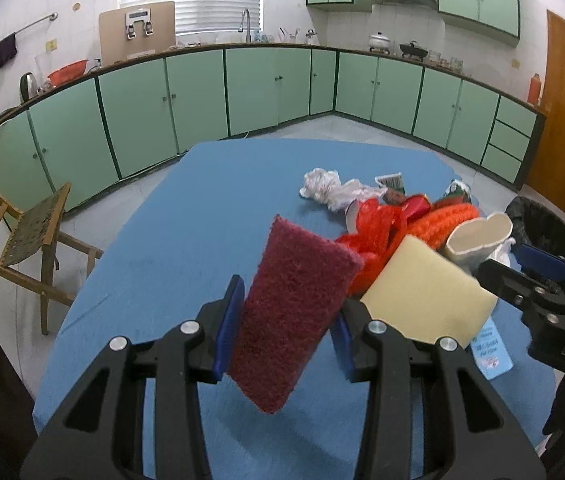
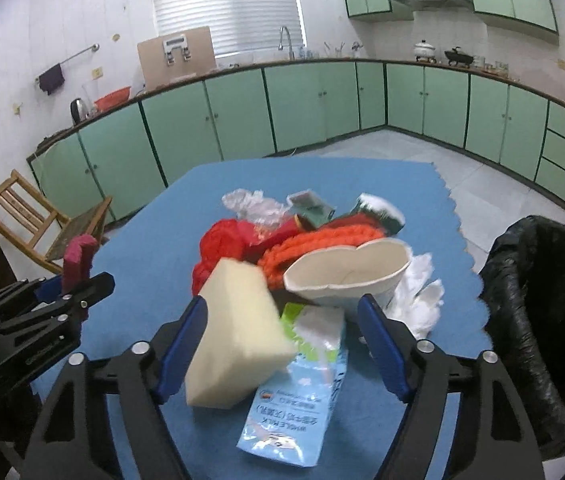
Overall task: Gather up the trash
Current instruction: 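Grasp the maroon scouring pad with the left tool while the right tool grasps the yellow sponge, then carry pad and sponge over the bin and open both tools, then move both tools back over the table trash, then grasp the white tissue with the right tool while the left tool grasps the red mesh bag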
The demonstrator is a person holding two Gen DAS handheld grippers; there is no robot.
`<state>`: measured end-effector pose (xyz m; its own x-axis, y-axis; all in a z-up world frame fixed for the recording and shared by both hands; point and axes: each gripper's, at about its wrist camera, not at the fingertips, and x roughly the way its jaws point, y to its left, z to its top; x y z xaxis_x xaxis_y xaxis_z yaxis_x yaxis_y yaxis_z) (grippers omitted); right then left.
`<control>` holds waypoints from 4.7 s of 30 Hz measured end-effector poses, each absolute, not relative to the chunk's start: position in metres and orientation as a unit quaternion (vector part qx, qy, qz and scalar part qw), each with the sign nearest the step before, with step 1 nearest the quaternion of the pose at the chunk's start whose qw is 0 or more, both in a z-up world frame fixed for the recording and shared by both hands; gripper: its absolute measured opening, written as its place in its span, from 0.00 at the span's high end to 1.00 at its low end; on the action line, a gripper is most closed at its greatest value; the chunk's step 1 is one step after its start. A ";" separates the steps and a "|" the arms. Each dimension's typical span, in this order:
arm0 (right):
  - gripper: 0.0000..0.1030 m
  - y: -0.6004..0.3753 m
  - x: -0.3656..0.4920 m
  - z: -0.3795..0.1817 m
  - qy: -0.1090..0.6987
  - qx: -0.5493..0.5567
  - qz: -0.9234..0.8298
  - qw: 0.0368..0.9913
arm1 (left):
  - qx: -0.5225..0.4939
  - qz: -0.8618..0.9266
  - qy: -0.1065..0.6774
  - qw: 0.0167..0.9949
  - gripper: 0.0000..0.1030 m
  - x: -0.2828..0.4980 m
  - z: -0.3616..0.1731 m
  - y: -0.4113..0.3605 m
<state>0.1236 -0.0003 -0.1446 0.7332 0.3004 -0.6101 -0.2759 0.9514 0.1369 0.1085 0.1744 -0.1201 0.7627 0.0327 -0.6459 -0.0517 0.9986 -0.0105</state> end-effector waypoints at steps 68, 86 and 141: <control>0.61 -0.313 0.095 -0.066 0.246 0.070 -0.083 0.963 | -0.006 -0.262 0.258 0.930 0.62 0.188 -0.071 -0.169; 0.47 -0.369 0.107 -0.136 0.314 0.076 -0.132 0.937 | 0.020 -0.314 0.308 0.898 0.43 0.219 -0.124 -0.251; 0.22 -0.091 0.154 -0.181 0.344 0.045 0.062 0.936 | 0.006 0.000 0.348 0.937 0.25 0.164 -0.157 0.129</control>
